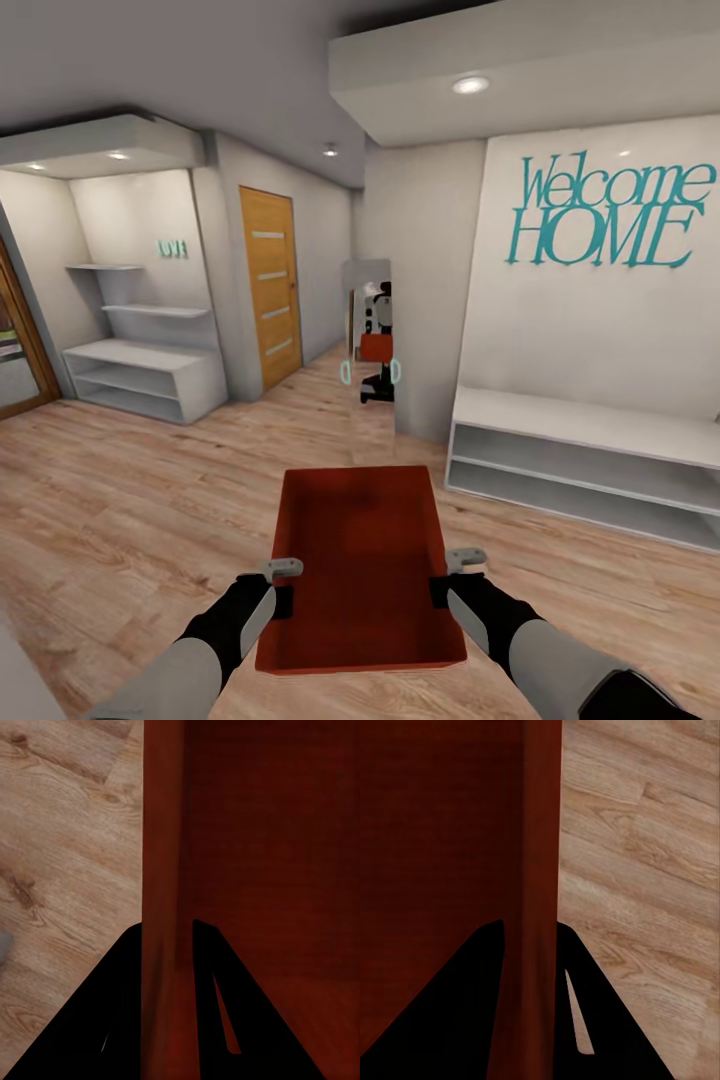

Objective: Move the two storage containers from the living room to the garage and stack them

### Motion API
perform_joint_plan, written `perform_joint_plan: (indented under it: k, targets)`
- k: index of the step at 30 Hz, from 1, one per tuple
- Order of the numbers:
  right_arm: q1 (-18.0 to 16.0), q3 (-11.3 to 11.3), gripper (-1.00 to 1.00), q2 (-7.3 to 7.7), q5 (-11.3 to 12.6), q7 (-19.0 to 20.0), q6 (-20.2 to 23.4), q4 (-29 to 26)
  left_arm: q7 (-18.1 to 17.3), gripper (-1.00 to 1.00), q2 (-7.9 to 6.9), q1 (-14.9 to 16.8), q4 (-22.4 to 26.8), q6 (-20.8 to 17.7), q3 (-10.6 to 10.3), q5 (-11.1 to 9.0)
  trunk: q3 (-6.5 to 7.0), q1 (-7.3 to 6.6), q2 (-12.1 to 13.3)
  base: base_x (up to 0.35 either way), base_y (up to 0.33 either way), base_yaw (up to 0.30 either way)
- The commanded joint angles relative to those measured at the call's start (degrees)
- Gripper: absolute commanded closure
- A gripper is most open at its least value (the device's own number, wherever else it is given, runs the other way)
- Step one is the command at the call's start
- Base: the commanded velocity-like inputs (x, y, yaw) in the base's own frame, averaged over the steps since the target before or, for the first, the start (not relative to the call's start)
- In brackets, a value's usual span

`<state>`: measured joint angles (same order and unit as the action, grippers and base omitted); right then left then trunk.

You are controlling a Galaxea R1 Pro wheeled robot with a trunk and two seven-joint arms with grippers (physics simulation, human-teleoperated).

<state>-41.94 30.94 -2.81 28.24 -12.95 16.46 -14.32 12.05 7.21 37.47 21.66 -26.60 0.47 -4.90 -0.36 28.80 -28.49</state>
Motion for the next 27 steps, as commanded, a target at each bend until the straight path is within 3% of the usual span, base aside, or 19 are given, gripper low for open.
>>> perform_joint_plan:
  k: [1,21,27]
  targets:
    - [-0.1,0.5,1.00,0.06,-0.2,-0.4,-1.4,-0.3,0.6,1.00,-1.90,0.0,-1.0,-0.5,-0.3,0.8,-0.03,0.05,0.0,0.322,0.000,0.000]
    - [-0.1,0.5,1.00,-0.09,-0.2,-0.4,-1.4,-0.3,0.6,1.00,-1.94,0.0,-1.0,-0.5,-0.4,0.8,-0.03,0.05,0.0,0.322,0.000,0.002]
    - [-0.1,0.5,1.00,-0.09,-0.2,-0.4,-1.4,-0.3,0.6,1.00,-1.94,0.0,-1.0,-0.5,-0.4,0.8,-0.03,0.05,0.0,0.323,0.000,0.192]
